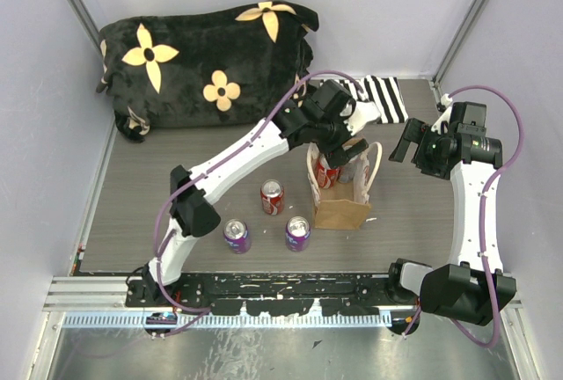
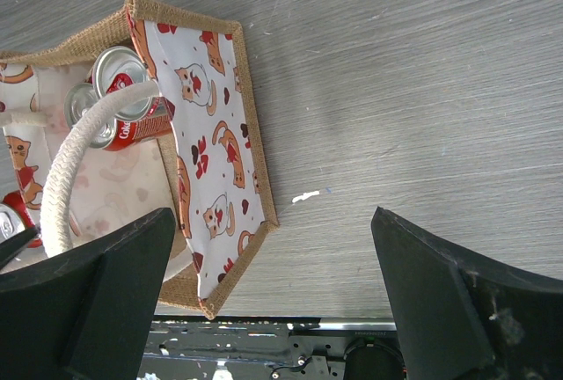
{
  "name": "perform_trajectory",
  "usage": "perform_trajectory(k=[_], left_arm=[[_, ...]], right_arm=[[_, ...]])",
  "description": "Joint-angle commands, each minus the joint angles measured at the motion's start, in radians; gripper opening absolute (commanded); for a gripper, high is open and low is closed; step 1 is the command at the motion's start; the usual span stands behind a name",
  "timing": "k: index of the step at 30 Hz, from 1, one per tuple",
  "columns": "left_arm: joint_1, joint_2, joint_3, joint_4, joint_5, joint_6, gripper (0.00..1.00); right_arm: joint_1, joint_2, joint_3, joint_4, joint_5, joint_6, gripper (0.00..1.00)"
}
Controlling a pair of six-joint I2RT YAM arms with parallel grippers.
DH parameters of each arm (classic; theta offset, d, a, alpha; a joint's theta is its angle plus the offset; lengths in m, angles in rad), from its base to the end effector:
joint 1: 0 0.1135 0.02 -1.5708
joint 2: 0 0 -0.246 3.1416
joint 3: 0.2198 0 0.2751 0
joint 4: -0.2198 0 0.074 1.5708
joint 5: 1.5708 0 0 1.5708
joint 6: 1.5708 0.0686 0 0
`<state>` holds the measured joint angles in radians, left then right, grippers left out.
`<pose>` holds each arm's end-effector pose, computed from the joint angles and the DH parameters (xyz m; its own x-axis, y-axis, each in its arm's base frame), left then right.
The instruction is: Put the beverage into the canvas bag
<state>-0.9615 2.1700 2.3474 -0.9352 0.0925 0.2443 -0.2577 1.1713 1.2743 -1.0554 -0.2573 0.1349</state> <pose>0.2900 -0.4266 0.3253 -0.1749 0.6714 -0.7201 0.9247 0.3632 0.1141 0.2622 -0.0511 0.3130 -0.7668 0.3366 -0.5466 0.2089 0.9360 0.2834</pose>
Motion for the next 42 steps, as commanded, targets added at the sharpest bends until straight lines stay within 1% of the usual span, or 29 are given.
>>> perform_trajectory(k=[1,5,7,10,12,14,16,19,22,27,31,34,42], left_arm=[[0.059,-0.15,0.025,0.035,-0.023,-0.037,0.99],[0.21,-0.243,-0.016,-0.054,0.038,-0.07,0.99],[0.295,-0.279,-0.062,-0.127,0.076,-0.074,0.99],[0.394,-0.348,-0.213,-0.183,0.126,-0.062,0.98],[0.412,-0.412,-0.369,-0.168,0.136,-0.045,0.97],[0.408,-0.485,-0.539,-0.119,0.161,-0.05,0.96],[0.376,-0.529,-0.669,-0.087,0.156,-0.06,0.96],[0.32,-0.54,-0.74,-0.069,0.124,-0.085,0.96],[0.279,-0.505,-0.754,-0.068,0.093,-0.116,0.97],[0.23,-0.442,-0.737,-0.078,0.062,-0.142,0.98],[0.214,-0.411,-0.719,-0.092,0.051,-0.152,1.0],[0.202,-0.394,-0.723,-0.091,0.042,-0.152,0.98],[0.178,-0.355,-0.724,-0.068,0.038,-0.168,0.98]], right_arm=[[-0.003,-0.034,0.006,0.026,-0.02,0.001,1.0],[-0.004,-0.035,0.003,0.027,-0.026,0.001,1.0],[-0.003,-0.035,-0.002,0.029,-0.028,0.0,1.0],[-0.004,-0.034,-0.01,0.037,-0.033,0.003,1.0],[-0.003,-0.032,-0.016,0.042,-0.038,0.004,1.0],[-0.003,-0.032,-0.017,0.042,-0.04,0.005,1.0],[-0.003,-0.035,-0.018,0.043,-0.039,0.005,1.0],[-0.003,-0.037,-0.017,0.039,-0.036,0.004,1.0],[-0.003,-0.035,-0.012,0.038,-0.037,0.004,1.0],[-0.003,-0.034,0.003,0.028,-0.036,0.001,1.0],[-0.003,-0.037,0.0,0.026,-0.033,-0.001,1.0],[-0.003,-0.035,-0.002,0.025,-0.036,-0.001,1.0],[-0.004,-0.036,-0.005,0.027,-0.037,-0.002,1.0]])
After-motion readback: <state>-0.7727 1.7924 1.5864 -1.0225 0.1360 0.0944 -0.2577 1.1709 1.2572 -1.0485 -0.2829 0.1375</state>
